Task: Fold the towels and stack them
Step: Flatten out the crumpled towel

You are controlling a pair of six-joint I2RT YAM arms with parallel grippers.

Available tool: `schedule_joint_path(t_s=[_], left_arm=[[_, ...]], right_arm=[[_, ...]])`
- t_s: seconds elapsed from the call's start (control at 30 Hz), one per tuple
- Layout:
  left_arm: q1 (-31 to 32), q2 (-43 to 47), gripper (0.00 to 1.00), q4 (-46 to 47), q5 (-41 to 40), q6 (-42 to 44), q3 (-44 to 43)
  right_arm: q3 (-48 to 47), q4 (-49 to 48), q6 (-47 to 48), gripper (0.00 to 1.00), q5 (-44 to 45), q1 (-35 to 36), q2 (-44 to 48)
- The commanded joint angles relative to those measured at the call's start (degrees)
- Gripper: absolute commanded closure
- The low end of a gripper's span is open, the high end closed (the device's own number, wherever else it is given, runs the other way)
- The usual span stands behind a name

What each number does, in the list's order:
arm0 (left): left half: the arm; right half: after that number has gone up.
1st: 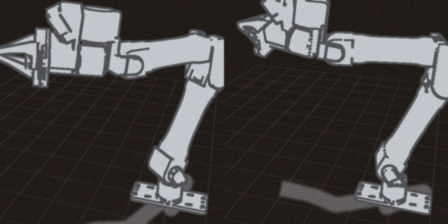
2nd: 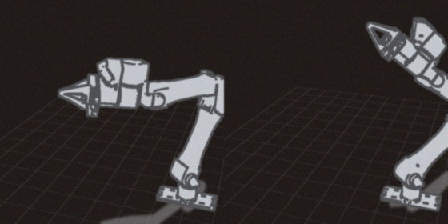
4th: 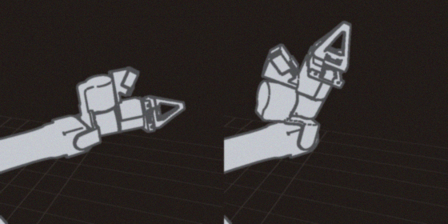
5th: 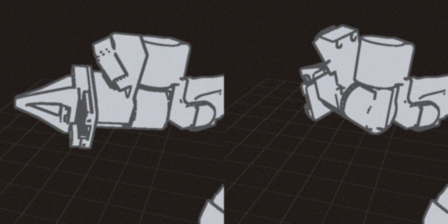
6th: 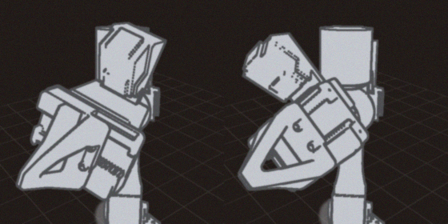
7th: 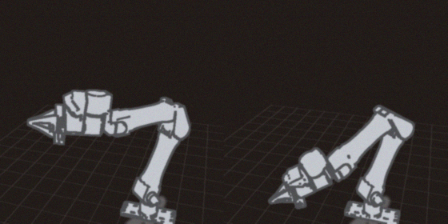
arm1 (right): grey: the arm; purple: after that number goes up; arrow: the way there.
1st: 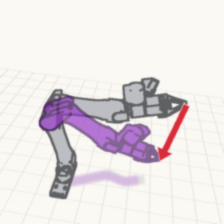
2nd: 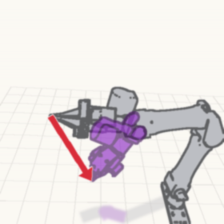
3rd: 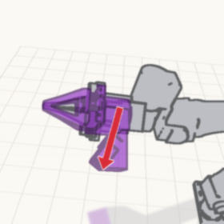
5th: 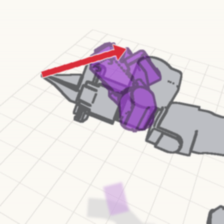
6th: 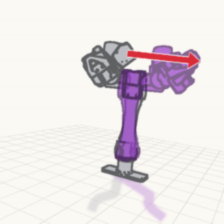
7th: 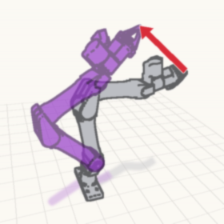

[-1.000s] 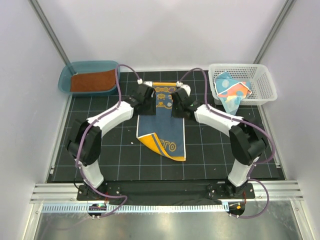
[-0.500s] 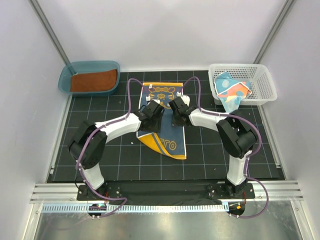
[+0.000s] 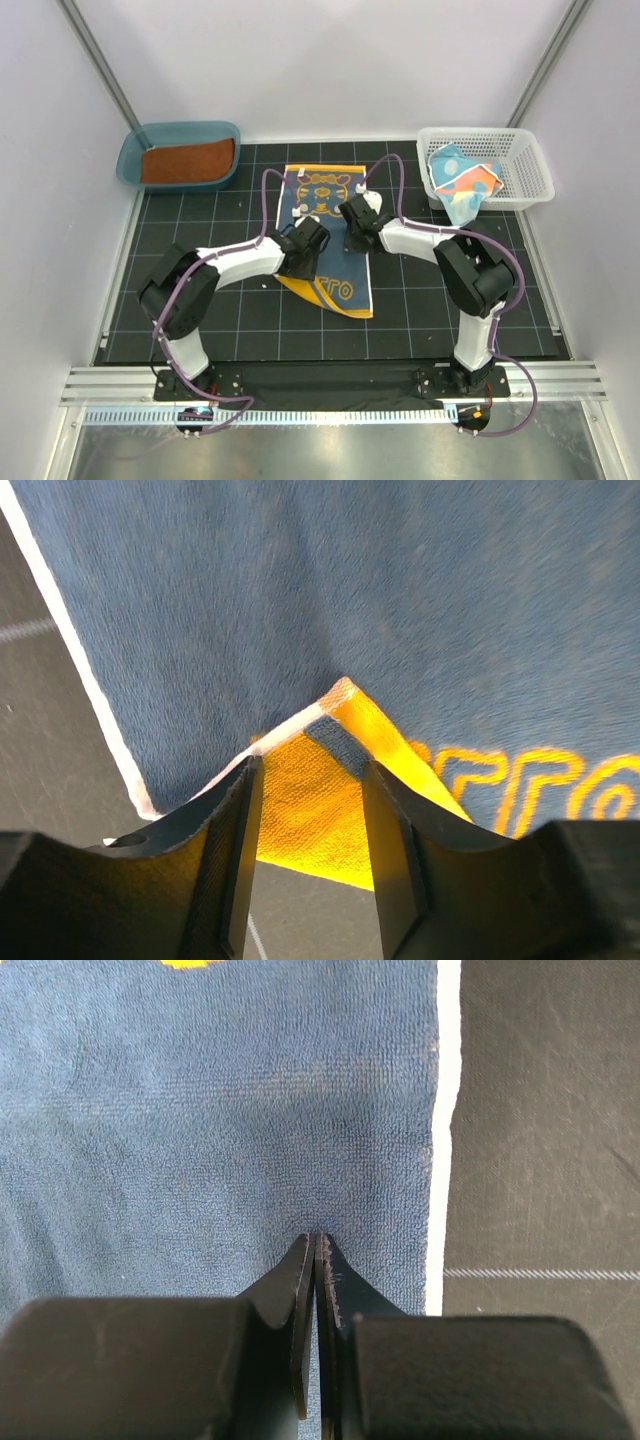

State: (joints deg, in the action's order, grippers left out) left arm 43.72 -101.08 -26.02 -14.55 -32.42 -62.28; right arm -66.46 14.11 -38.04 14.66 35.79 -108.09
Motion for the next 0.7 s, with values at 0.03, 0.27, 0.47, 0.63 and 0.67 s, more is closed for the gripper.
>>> schedule_joint_path(t_s=[0.03,0.27,0.47,0.63,0.67], left_arm=[[1.8,3.07,0.56,-0.96,-2.77,-0.18,2.51],[3.03,9.57,0.68,-3.07,-4.97,-0.97,6.03],[3.12,15.64,0.78,-4.57,-4.53,-1.85,9.71],[3.03,20.82,0.85,-3.43,-2.77,-5.27,14.81],[3.12,21.62,0.85,-3.07,-2.94,-5.72,15.78]], right_arm=[[2.47,-0.05,-1.51,0.91,1.08,0.24,3.68],[3.26,-0.31,-1.68,0.91,1.25,0.24,3.94],[3.53,-0.31,-1.77,0.91,1.34,0.24,4.03],[4.14,-0.4,-1.86,0.91,1.34,0.24,4.82],[4.14,-0.22,-1.77,0.92,1.52,0.24,5.0]])
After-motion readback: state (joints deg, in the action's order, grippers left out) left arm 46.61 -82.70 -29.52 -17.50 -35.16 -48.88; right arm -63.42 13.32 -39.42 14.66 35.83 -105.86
